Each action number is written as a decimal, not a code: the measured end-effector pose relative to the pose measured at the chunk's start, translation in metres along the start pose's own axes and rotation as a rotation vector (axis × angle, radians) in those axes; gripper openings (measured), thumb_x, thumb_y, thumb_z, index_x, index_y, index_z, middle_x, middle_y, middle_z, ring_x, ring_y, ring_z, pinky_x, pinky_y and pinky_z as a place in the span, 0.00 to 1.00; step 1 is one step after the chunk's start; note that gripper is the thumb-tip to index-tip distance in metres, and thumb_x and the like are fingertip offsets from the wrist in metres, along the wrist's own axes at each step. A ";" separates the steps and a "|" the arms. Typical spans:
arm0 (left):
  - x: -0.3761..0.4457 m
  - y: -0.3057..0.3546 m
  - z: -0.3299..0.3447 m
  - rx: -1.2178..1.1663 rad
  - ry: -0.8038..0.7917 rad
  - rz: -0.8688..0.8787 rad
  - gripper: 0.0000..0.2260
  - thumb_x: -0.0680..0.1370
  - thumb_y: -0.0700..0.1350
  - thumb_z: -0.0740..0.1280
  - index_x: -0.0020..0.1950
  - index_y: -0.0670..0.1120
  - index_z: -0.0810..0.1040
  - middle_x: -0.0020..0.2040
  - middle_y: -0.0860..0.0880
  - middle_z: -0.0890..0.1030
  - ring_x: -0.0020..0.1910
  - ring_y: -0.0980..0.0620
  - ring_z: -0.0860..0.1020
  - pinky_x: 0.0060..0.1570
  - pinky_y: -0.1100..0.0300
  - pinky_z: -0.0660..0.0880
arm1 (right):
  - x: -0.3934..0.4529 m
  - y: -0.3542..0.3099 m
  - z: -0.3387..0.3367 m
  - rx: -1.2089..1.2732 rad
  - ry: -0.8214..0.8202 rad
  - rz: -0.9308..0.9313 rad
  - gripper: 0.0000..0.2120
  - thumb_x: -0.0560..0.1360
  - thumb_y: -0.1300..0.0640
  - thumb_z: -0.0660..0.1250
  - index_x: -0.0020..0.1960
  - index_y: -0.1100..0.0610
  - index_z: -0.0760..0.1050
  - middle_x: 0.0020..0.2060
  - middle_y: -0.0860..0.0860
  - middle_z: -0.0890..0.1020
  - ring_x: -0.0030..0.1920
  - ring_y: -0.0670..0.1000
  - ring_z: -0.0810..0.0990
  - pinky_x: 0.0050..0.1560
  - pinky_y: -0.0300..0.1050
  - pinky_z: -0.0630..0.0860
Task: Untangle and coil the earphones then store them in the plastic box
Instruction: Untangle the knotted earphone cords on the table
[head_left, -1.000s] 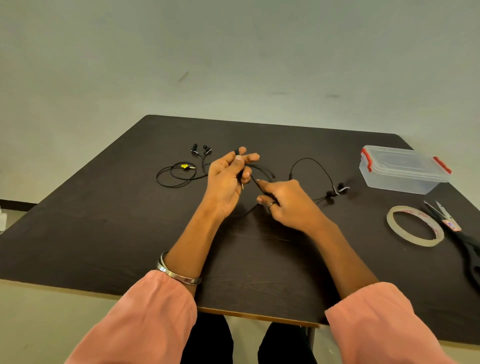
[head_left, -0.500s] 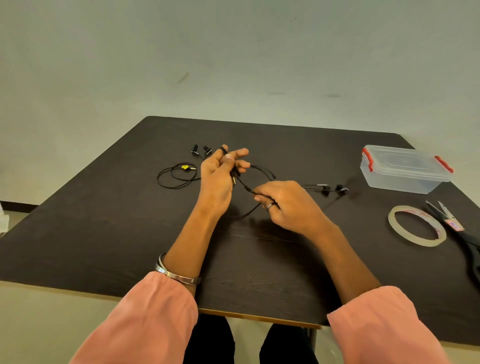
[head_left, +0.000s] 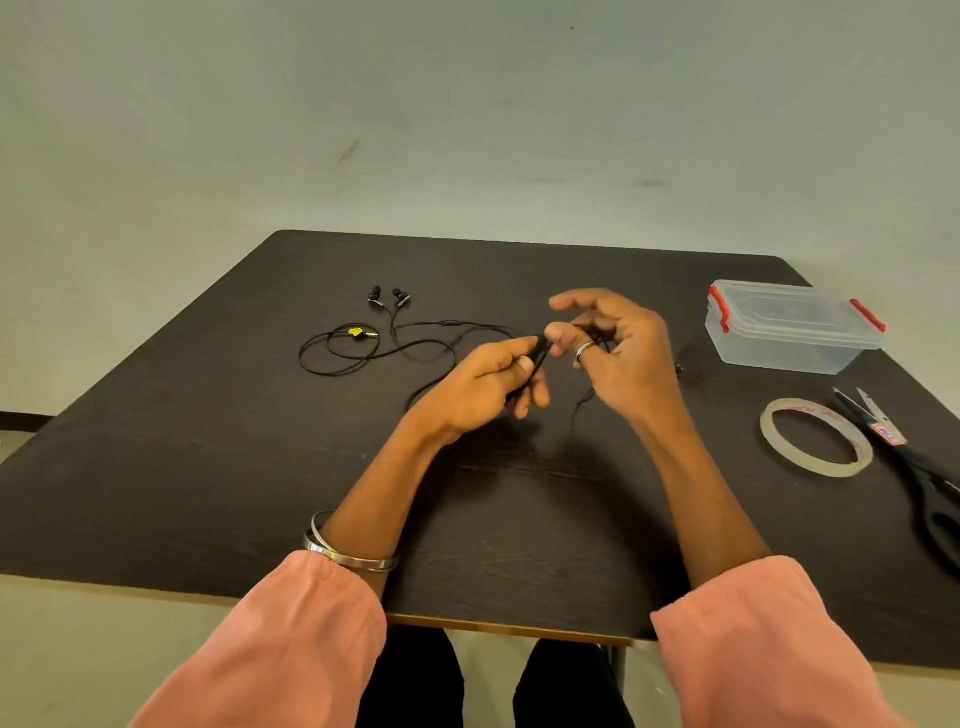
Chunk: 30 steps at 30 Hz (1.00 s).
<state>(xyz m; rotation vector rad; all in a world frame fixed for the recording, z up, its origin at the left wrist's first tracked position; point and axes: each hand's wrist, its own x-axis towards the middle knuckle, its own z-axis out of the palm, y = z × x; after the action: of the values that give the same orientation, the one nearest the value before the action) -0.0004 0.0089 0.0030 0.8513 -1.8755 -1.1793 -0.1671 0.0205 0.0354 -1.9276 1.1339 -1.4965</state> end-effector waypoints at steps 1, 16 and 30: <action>-0.001 0.001 0.000 0.011 -0.020 0.011 0.12 0.84 0.39 0.52 0.63 0.46 0.72 0.36 0.50 0.77 0.31 0.56 0.71 0.36 0.62 0.70 | 0.002 0.000 -0.003 0.021 0.020 0.020 0.10 0.74 0.60 0.71 0.55 0.56 0.79 0.33 0.53 0.84 0.34 0.58 0.81 0.33 0.48 0.76; 0.001 0.004 -0.023 -0.245 0.720 -0.033 0.14 0.83 0.40 0.55 0.42 0.45 0.77 0.24 0.58 0.65 0.23 0.61 0.61 0.24 0.70 0.59 | 0.010 0.034 -0.040 -0.774 0.015 0.028 0.09 0.76 0.60 0.68 0.54 0.52 0.81 0.50 0.49 0.84 0.57 0.53 0.76 0.55 0.53 0.58; 0.002 0.006 -0.011 -0.184 0.635 -0.156 0.14 0.83 0.42 0.56 0.43 0.45 0.78 0.26 0.54 0.65 0.22 0.59 0.62 0.25 0.68 0.59 | 0.005 0.020 -0.032 -0.455 -0.182 0.081 0.34 0.70 0.66 0.65 0.73 0.49 0.64 0.71 0.40 0.64 0.72 0.45 0.58 0.73 0.56 0.55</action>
<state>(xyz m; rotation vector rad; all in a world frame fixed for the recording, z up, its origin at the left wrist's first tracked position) 0.0070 0.0044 0.0129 1.1223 -1.1871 -0.9958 -0.2033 0.0089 0.0328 -2.2225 1.5444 -1.0560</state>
